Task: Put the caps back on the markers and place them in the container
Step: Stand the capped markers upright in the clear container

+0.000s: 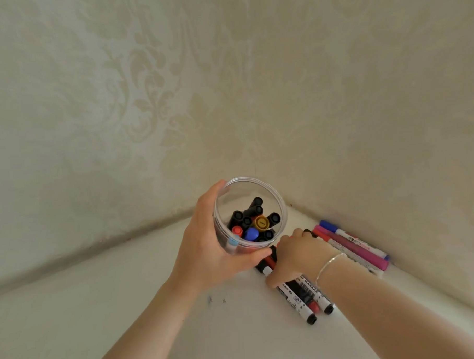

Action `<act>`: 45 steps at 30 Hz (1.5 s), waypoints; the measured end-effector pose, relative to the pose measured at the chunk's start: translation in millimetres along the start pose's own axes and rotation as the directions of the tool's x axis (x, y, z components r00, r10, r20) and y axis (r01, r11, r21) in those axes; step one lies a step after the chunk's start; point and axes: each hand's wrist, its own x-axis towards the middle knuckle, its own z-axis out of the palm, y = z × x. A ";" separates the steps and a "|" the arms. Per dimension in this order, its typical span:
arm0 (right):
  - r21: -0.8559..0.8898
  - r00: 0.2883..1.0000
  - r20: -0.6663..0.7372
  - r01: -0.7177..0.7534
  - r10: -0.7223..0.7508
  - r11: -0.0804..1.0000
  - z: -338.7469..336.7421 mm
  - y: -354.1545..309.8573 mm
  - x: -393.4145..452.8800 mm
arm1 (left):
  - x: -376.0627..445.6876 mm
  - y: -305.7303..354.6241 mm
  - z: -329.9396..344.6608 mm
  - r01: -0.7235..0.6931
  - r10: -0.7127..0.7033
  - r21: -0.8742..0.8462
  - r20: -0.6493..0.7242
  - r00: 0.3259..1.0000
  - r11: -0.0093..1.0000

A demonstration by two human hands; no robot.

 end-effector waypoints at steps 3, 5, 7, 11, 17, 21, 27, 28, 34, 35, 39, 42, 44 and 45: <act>-0.007 1.000 0.005 -0.026 0.026 1.000 -0.3 -5.1 6.8 | 0.2 -1.6 -1.1 0.003 -0.003 -0.006 0.010 1.000 1.000; 0.023 0.999 0.006 -0.041 0.041 0.999 2.2 -5.4 15.7 | 0.3 -3.1 -2.0 0.002 -0.002 -0.004 0.010 1.000 1.000; 0.032 0.999 -0.031 -0.041 0.042 0.999 6.7 -6.4 23.4 | 0.4 -3.8 -2.4 0.010 -0.010 -0.008 0.007 1.000 1.000; 0.108 0.990 -0.143 0.036 -0.020 0.993 18.7 -7.8 42.2 | 2.8 -4.1 -2.6 0.013 -0.013 -0.002 0.018 1.000 1.000; 0.627 0.941 -0.328 0.156 0.077 0.763 -16.0 17.1 36.8 | 2.5 -3.2 -4.9 0.033 -0.033 -0.016 0.015 0.999 0.999; 0.851 0.840 -0.434 0.501 0.324 -0.158 -78.0 37.6 -27.0 | 1.9 -3.0 -5.9 0.029 -0.028 -0.020 0.021 0.999 0.999; 0.493 0.648 -0.724 0.727 0.238 -0.477 -120.4 18.6 -87.8 | 5.0 2.4 -3.1 0.003 -0.003 -0.005 0.048 0.999 1.000; 0.491 0.641 -0.739 0.724 0.209 -0.484 -121.0 11.6 -88.5 | 5.3 1.6 -3.1 0.003 -0.003 -0.007 0.052 0.999 1.000; 0.543 0.652 -0.748 0.711 0.127 -0.447 -108.8 -25.1 -65.1 | 5.6 2.7 -6.0 0.057 -0.053 -0.064 0.061 0.997 0.996; 0.551 0.653 -0.746 0.716 0.133 -0.429 -106.6 -28.5 -60.7 | 5.5 3.7 -6.0 0.061 -0.057 -0.072 0.061 0.997 0.996; 0.561 0.613 -0.777 0.778 0.144 -0.282 -96.5 -35.9 -52.5 | 7.2 4.2 -5.3 0.072 -0.067 -0.076 0.059 0.996 0.995; 0.595 0.612 -0.788 0.785 0.066 -0.174 -91.8 -38.0 -51.1 | 9.3 0.7 -2.3 0.076 -0.072 -0.078 0.059 0.996 0.994; 0.590 0.601 -0.799 0.792 0.026 -0.155 -92.4 -36.0 -49.2 | 11.1 -1.5 -0.5 0.089 -0.081 -0.114 0.069 0.994 0.989; 0.572 0.584 -0.811 0.804 0.033 -0.161 -92.8 -34.4 -47.9 | 12.1 -2.5 0.2 0.088 -0.080 -0.120 0.069 0.994 0.989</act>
